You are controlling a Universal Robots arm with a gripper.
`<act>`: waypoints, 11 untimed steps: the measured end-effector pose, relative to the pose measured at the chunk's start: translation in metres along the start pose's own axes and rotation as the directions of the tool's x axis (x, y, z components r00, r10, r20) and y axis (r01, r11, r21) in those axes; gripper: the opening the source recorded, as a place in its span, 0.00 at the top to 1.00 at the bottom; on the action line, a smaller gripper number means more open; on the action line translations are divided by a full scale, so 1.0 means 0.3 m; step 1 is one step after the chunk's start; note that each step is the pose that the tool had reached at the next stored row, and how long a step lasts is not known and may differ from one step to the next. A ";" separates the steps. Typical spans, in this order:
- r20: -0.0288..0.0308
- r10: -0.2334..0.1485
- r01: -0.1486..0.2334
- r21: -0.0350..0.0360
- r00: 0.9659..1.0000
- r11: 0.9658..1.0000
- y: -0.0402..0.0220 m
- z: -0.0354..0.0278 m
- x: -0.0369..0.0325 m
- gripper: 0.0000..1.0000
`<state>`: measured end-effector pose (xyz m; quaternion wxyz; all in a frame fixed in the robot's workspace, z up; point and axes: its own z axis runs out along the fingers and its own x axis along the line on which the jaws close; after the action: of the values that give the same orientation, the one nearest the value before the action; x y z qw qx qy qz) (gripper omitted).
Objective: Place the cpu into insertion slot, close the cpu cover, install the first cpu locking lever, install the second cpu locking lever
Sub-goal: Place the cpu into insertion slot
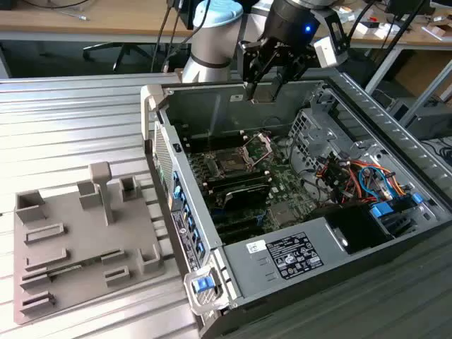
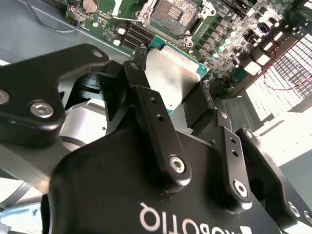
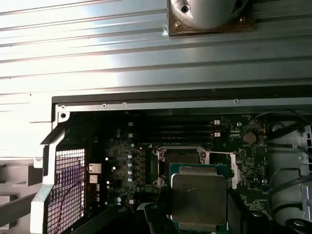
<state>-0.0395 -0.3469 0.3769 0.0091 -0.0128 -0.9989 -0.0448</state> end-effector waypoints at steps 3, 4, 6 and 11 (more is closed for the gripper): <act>0.000 0.000 0.000 0.000 1.000 1.000 0.000 0.000 0.000 0.45; 0.000 0.000 0.000 0.000 1.000 1.000 0.000 0.000 0.000 0.45; 0.000 0.000 0.000 0.000 1.000 1.000 0.000 0.001 0.000 0.45; 0.000 0.000 0.000 0.000 1.000 1.000 0.000 0.004 0.000 0.45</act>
<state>-0.0395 -0.3469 0.3756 0.0091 -0.0128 -0.9989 -0.0448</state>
